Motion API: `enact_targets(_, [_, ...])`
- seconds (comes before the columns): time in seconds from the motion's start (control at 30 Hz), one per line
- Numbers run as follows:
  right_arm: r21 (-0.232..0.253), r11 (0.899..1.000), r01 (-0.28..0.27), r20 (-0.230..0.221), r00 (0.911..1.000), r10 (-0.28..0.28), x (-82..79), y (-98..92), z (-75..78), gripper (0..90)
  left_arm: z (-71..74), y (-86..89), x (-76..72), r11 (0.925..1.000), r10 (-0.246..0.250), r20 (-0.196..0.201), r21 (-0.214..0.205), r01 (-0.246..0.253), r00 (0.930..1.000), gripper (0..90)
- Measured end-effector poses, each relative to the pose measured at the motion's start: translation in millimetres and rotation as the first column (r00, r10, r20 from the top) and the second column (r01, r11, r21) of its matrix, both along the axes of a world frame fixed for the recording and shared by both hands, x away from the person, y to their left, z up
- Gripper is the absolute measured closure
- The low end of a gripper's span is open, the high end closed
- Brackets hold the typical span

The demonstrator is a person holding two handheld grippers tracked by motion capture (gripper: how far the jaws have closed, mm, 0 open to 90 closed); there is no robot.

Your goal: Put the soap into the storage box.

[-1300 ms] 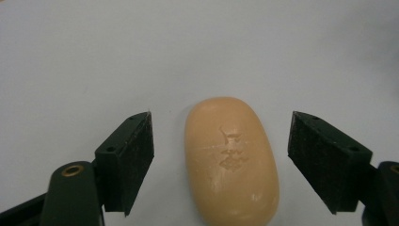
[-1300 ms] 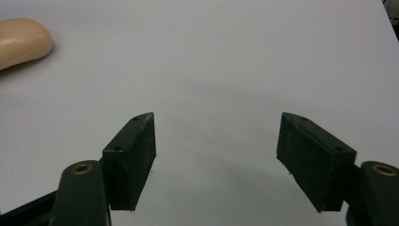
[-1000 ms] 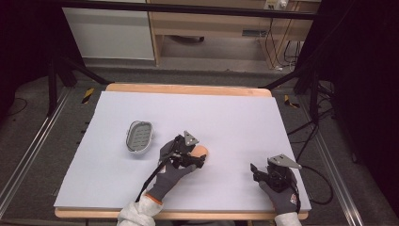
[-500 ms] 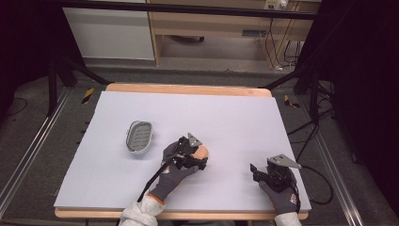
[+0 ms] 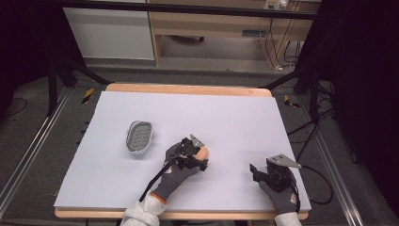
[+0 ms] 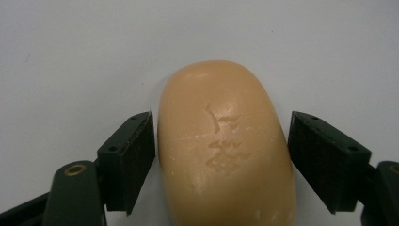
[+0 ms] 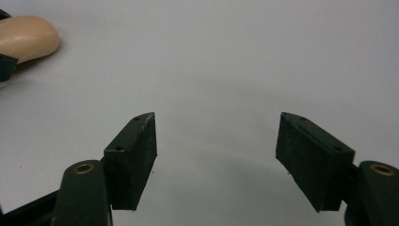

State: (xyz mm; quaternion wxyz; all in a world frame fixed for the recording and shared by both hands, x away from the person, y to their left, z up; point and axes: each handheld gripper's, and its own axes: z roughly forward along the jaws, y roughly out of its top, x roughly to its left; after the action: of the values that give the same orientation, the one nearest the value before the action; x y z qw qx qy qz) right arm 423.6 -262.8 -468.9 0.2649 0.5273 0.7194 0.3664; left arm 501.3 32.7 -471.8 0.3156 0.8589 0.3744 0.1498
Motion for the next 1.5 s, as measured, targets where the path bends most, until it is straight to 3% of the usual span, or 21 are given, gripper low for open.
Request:
enact_targets(0.17, [-0.005,1.0,0.002,0.002,1.0,-0.002,0.1,0.3,-0.1,29.9,-1.9,-0.3,0.8,1.0,0.002,-0.01,0.007,-0.002,0.9999,27.3])
enact_targets(0.93, [-0.001,1.0,-0.001,0.0,1.0,0.001,0.0,-0.1,0.4,30.5,-0.3,0.6,0.3,0.9995,0.032,-0.021,0.001,-0.032,0.9993,30.9])
enact_targets(1.5, [0.001,1.0,0.004,0.006,1.0,-0.004,-0.7,0.3,1.5,30.4,24.8,19.6,-10.9,0.9989,0.01,0.007,-0.047,-0.009,0.9999,31.1])
